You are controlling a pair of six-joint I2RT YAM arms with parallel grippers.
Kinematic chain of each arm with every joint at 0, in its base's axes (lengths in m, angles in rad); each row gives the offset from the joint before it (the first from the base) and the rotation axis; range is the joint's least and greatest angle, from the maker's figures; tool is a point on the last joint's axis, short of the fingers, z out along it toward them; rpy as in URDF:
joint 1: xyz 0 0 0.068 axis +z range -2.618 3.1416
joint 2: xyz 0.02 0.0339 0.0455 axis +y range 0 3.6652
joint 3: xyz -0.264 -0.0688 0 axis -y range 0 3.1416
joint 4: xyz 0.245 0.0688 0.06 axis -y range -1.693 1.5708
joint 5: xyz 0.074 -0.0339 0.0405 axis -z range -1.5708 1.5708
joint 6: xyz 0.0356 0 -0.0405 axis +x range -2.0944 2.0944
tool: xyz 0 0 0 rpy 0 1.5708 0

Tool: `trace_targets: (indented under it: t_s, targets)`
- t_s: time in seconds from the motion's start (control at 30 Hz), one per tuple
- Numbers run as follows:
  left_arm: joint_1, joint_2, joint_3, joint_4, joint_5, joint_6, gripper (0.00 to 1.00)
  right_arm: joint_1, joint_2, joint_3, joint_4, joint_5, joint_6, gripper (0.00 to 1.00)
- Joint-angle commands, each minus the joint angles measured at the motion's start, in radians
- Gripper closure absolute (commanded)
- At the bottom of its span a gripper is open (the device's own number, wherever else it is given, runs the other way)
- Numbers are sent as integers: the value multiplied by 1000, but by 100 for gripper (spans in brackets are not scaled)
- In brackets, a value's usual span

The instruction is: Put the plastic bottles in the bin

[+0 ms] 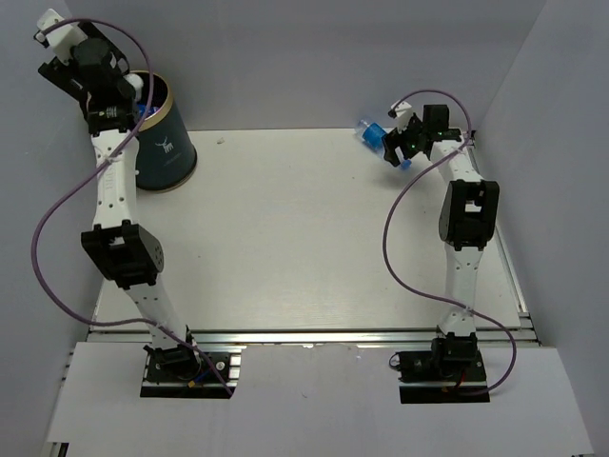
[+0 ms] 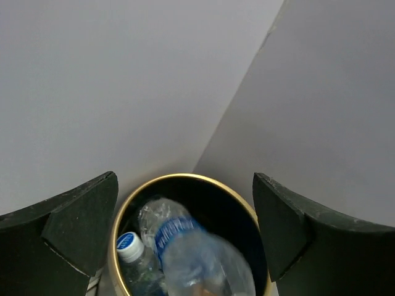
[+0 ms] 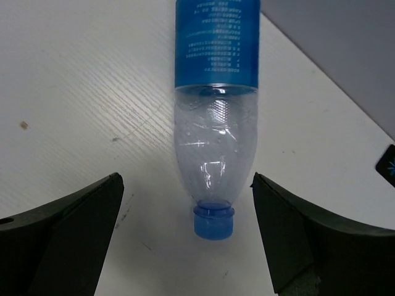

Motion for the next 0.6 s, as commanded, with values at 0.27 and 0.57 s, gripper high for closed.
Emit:
trace_targets:
  t_s: [0.27, 0.57]
  targets:
    - [-21, -389, -340, 155, 472, -172, 2, 11, 208, 137, 112, -71, -14, 11]
    - [-210, -518, -574, 226, 483, -150, 2, 13, 148, 54, 129, -232, 119, 78]
